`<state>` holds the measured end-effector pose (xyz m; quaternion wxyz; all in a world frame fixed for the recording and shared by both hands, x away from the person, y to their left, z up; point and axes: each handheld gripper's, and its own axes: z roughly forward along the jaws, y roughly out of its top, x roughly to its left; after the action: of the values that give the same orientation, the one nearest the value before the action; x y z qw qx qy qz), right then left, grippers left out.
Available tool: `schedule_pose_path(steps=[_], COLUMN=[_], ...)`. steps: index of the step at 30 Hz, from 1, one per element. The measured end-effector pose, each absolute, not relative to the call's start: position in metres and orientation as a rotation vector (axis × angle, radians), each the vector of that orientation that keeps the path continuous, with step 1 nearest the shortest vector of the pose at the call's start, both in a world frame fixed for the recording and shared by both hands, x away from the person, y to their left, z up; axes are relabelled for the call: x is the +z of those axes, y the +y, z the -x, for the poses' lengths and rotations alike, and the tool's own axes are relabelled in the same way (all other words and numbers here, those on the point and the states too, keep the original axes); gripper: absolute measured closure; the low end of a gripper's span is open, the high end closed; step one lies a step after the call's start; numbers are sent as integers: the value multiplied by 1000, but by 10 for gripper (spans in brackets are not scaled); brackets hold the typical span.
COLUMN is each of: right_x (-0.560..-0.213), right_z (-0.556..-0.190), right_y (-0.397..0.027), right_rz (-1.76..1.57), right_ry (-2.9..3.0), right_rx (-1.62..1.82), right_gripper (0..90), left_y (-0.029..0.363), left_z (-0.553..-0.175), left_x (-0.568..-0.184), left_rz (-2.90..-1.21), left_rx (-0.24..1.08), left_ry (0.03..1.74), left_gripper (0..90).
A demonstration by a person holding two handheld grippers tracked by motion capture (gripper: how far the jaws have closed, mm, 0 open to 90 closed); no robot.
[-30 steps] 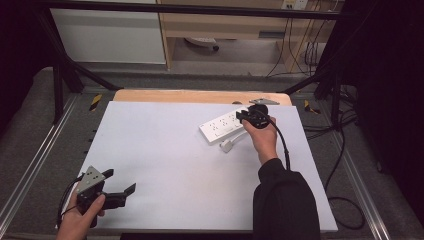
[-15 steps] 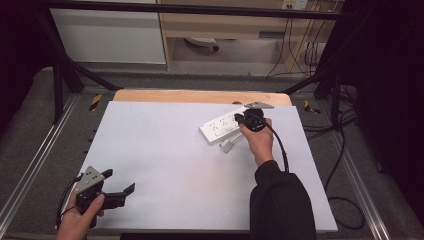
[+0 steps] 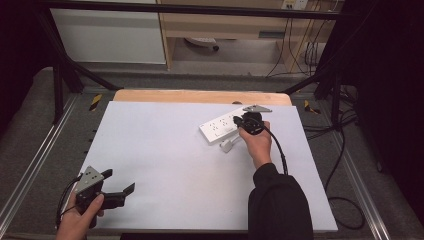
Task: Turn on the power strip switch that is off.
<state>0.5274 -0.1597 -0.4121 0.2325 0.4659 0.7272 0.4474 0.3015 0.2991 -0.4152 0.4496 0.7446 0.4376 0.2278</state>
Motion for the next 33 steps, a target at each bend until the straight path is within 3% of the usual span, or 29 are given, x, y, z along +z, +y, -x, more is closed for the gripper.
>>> schedule_pose_path(steps=[33], right_x=[-433], right_z=[-528], right_y=[-153], right_rz=[-1276], right_ry=[2022], right_rx=[1169], right_gripper=[900], left_y=[298], left_z=[-301], left_x=[-415], left_rz=[-1847], left_rx=[557], left_ry=[1076], left_gripper=[56])
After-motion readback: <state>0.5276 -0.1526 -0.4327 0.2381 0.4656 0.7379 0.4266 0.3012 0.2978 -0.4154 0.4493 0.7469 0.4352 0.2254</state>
